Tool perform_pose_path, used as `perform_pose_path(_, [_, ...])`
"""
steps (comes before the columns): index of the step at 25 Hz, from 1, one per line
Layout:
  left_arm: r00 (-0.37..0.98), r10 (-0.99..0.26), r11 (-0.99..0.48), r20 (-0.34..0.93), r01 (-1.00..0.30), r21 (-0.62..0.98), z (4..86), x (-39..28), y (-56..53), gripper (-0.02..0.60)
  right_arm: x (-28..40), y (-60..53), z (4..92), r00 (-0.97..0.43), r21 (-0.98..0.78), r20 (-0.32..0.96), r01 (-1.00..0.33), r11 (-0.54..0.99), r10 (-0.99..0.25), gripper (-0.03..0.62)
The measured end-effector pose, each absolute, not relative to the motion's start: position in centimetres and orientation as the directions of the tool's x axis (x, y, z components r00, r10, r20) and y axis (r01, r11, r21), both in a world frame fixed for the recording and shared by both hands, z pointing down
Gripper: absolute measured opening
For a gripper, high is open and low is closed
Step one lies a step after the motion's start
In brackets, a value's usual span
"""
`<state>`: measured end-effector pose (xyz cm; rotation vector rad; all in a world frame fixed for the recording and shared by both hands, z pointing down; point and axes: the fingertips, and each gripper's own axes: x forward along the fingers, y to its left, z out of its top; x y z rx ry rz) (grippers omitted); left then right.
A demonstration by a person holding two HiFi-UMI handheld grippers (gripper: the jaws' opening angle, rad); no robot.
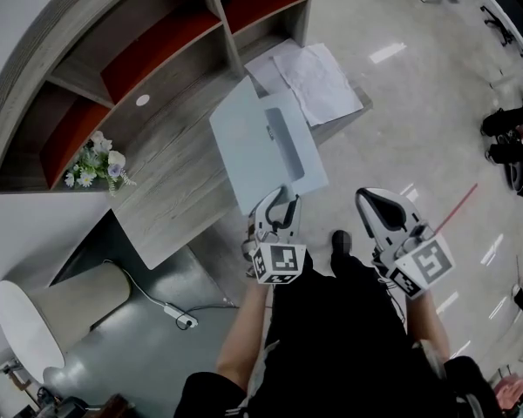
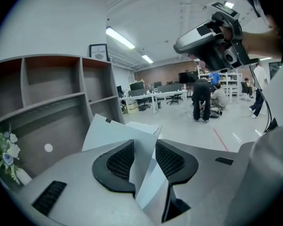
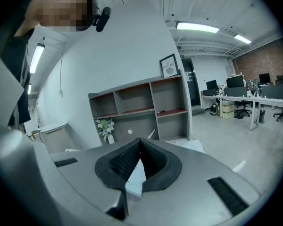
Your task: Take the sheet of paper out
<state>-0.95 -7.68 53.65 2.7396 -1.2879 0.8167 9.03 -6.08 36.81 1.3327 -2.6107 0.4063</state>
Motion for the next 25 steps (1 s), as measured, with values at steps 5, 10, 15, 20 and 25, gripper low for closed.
perform_pose_path(5, [0.536,-0.732,-0.642,0.421,-0.75,-0.161,52.8,-1.8,-7.3,0.121,8.1,-6.2,36.6,-0.584,-0.152,0.279,-0.811,0.565,-0.763,0.013])
perform_pose_path(10, [0.532,-0.763,-0.605,0.366,-0.787,-0.117,51.0,-3.6,-7.3,0.094,6.7,-6.5,36.4,-0.595,-0.143,0.277,-0.802,0.58,-0.754,0.013])
perform_pose_path(15, [0.505,-0.807,-0.544,0.308,-0.837,-0.053,49.5,-6.2,-7.0,0.065,4.8,-7.0,36.4,-0.613,-0.131,0.274,-0.787,0.603,-0.741,0.012])
perform_pose_path(20, [0.445,-0.864,-0.445,0.237,-0.894,0.056,48.1,-10.0,-6.8,0.036,2.3,-7.9,36.2,-0.636,-0.118,0.269,-0.767,0.631,-0.723,0.012])
perform_pose_path(25, [0.399,-0.887,-0.357,0.233,-0.912,0.203,48.3,-14.4,-6.1,0.021,-0.4,-8.6,36.4,-0.659,-0.104,0.274,-0.744,0.66,-0.7,0.013])
